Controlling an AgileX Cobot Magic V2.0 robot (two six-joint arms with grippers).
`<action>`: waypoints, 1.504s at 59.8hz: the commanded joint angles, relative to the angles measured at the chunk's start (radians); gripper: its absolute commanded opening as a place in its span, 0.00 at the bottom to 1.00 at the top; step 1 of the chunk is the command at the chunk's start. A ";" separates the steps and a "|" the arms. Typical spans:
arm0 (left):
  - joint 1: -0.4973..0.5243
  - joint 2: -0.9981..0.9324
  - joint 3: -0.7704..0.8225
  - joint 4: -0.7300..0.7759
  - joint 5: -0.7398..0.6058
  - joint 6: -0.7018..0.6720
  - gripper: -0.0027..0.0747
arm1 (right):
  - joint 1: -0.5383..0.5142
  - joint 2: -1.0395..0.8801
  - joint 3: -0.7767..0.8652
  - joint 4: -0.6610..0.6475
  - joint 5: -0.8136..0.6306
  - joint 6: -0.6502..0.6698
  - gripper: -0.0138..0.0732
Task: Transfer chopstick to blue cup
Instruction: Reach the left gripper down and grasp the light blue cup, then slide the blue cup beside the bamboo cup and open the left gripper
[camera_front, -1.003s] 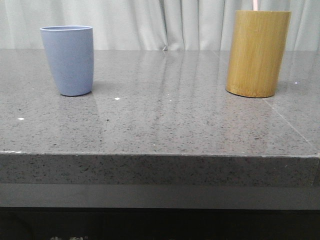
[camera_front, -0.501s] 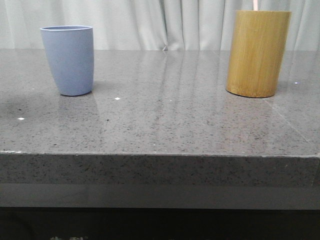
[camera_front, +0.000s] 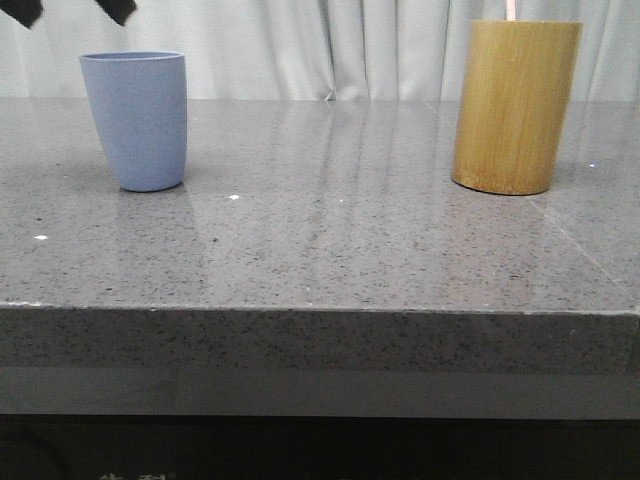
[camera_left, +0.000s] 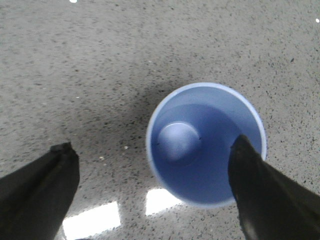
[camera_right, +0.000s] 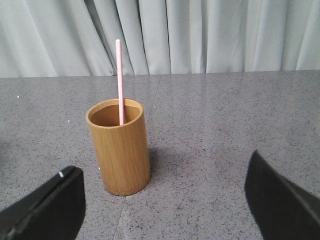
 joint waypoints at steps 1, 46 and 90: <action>-0.009 -0.001 -0.051 -0.013 -0.014 0.002 0.79 | -0.004 0.014 -0.038 0.006 -0.083 -0.004 0.91; -0.042 0.095 -0.119 -0.007 0.097 0.046 0.01 | -0.004 0.014 -0.038 0.006 -0.082 -0.004 0.91; -0.396 0.363 -0.593 -0.002 0.123 0.036 0.01 | -0.004 0.014 -0.038 0.006 -0.079 -0.004 0.91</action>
